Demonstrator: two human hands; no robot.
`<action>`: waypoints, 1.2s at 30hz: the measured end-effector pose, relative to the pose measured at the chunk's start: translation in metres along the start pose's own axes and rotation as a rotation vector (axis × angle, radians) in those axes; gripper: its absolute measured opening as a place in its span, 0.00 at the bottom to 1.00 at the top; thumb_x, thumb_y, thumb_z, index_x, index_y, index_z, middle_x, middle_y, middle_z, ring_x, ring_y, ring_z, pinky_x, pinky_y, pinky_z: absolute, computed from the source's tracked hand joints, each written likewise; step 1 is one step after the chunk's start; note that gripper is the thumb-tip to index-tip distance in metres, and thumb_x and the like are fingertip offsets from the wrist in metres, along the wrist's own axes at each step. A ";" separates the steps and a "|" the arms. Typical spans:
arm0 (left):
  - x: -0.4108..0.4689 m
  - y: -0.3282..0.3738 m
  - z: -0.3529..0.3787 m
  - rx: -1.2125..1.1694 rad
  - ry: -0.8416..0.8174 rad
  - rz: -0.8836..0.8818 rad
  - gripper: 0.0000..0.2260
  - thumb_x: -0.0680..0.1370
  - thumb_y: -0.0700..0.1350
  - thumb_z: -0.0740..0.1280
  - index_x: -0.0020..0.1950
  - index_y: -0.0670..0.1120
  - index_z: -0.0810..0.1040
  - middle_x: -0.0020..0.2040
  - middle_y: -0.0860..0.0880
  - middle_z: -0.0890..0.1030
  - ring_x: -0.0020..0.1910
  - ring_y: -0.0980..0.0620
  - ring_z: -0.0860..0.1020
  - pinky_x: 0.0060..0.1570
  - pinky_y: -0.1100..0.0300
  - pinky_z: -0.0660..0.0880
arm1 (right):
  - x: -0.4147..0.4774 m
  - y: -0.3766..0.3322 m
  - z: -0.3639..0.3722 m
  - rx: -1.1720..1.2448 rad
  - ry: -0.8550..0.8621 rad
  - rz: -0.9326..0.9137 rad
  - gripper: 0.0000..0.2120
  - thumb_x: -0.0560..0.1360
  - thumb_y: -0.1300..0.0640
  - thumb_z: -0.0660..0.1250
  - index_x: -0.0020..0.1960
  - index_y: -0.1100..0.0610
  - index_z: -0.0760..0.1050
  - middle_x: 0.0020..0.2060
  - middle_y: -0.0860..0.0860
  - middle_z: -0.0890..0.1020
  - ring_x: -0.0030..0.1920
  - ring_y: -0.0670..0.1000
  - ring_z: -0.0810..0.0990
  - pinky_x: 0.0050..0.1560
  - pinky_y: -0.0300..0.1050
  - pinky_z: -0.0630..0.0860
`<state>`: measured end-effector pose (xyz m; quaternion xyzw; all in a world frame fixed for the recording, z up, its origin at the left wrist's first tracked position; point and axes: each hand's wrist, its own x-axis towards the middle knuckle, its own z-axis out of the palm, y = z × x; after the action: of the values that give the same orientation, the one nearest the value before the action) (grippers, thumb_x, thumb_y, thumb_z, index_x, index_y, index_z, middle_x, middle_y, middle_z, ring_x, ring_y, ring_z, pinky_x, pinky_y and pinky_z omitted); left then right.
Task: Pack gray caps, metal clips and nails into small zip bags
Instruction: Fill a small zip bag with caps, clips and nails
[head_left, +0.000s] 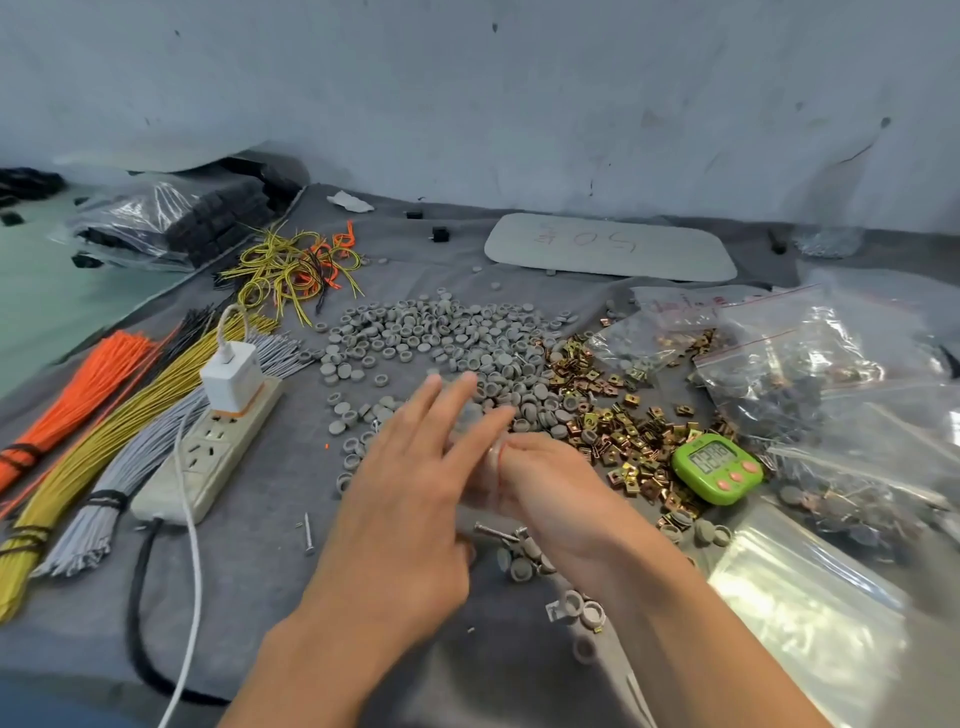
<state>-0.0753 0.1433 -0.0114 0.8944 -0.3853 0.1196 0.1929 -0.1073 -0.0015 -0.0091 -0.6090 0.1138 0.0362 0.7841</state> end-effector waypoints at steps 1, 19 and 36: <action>0.002 -0.002 0.003 0.028 -0.035 -0.014 0.50 0.60 0.34 0.72 0.80 0.58 0.63 0.81 0.54 0.63 0.82 0.54 0.56 0.80 0.60 0.43 | 0.000 0.001 0.001 0.032 -0.022 0.028 0.10 0.81 0.68 0.62 0.53 0.69 0.81 0.49 0.65 0.86 0.49 0.57 0.86 0.56 0.56 0.83; 0.034 -0.044 0.003 -0.209 0.332 -0.575 0.26 0.69 0.33 0.71 0.63 0.53 0.76 0.44 0.63 0.66 0.54 0.54 0.64 0.73 0.46 0.66 | 0.126 -0.040 -0.021 -1.635 0.104 -0.007 0.17 0.77 0.64 0.71 0.65 0.53 0.76 0.51 0.50 0.82 0.49 0.52 0.81 0.53 0.46 0.81; 0.049 -0.057 0.003 -0.334 0.278 -0.755 0.15 0.72 0.38 0.69 0.48 0.57 0.70 0.47 0.59 0.75 0.51 0.48 0.73 0.47 0.52 0.67 | 0.109 -0.069 -0.045 -1.486 0.013 0.066 0.24 0.74 0.47 0.76 0.68 0.49 0.77 0.58 0.46 0.84 0.50 0.47 0.84 0.61 0.51 0.81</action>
<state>-0.0003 0.1466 -0.0107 0.9044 -0.0158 0.0959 0.4154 0.0060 -0.0719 0.0211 -0.9753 0.0823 0.1237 0.1634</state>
